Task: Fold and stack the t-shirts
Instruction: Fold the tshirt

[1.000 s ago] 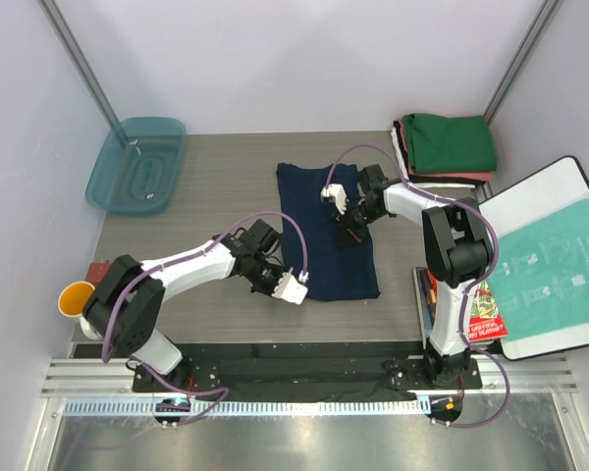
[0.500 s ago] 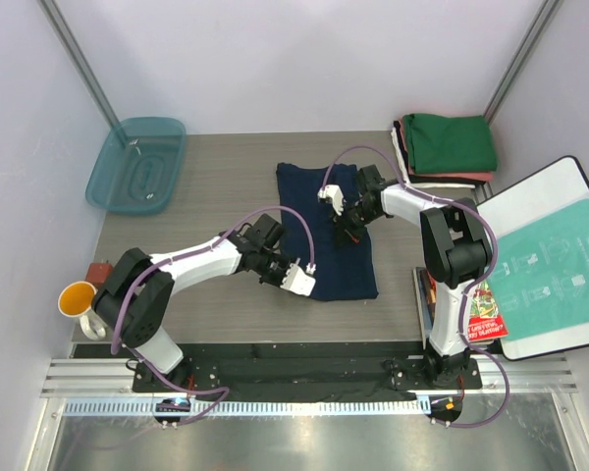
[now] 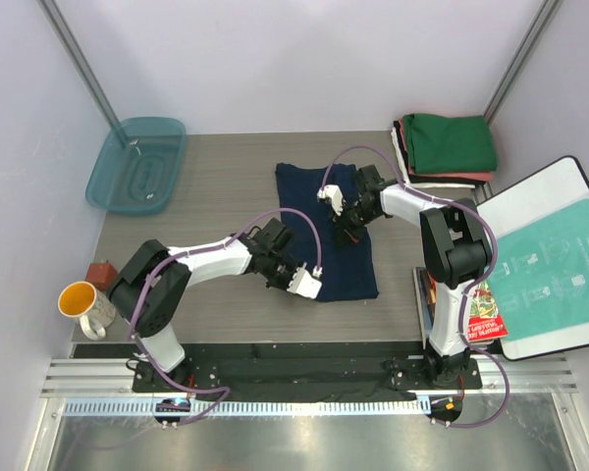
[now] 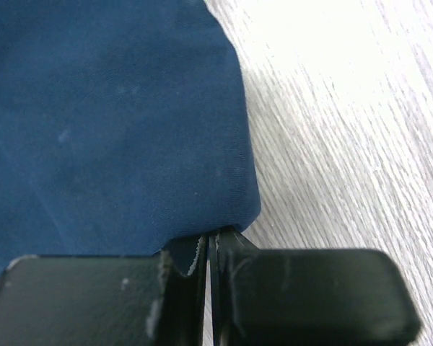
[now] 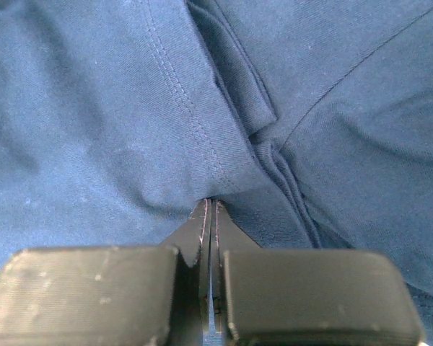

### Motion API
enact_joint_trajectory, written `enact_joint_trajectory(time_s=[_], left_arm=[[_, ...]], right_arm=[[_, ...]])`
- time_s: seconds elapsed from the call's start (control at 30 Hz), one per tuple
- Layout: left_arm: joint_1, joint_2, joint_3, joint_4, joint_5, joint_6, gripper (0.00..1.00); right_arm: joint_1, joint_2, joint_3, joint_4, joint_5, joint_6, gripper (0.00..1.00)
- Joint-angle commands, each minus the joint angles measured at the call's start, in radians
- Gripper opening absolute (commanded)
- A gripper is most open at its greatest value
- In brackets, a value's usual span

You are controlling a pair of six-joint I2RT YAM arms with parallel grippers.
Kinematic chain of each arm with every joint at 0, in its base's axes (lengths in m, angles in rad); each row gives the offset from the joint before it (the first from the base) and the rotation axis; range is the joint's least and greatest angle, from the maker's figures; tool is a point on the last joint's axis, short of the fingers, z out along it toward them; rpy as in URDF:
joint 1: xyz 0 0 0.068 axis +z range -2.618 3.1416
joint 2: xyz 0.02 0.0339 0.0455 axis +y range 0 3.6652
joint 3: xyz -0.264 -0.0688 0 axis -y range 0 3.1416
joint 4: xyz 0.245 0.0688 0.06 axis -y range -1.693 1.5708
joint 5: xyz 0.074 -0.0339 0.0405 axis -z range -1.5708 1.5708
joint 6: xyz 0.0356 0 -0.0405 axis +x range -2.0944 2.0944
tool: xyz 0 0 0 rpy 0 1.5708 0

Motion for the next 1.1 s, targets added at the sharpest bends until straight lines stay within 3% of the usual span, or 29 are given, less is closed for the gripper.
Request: enact_joint_trajectory(time_s=[0.0, 0.67, 0.93, 1.07], left_arm=[[-0.013, 0.02, 0.028, 0.001, 0.075, -0.003, 0.0], [-0.068, 0.02, 0.1, -0.294, 0.163, 0.047, 0.0], [-0.059, -0.134, 0.056, -0.326, 0.12, 0.008, 0.0], [-0.04, -0.259, 0.02, -0.224, 0.083, -0.039, 0.0]], right_arm=[[0.01, -0.003, 0.026, 0.005, 0.051, 0.005, 0.01], [0.009, 0.066, 0.074, 0.008, 0.119, 0.02, 0.01], [0.015, 0.074, 0.077, 0.016, 0.122, 0.026, 0.01], [0.018, 0.062, 0.068, 0.019, 0.126, 0.031, 0.01]])
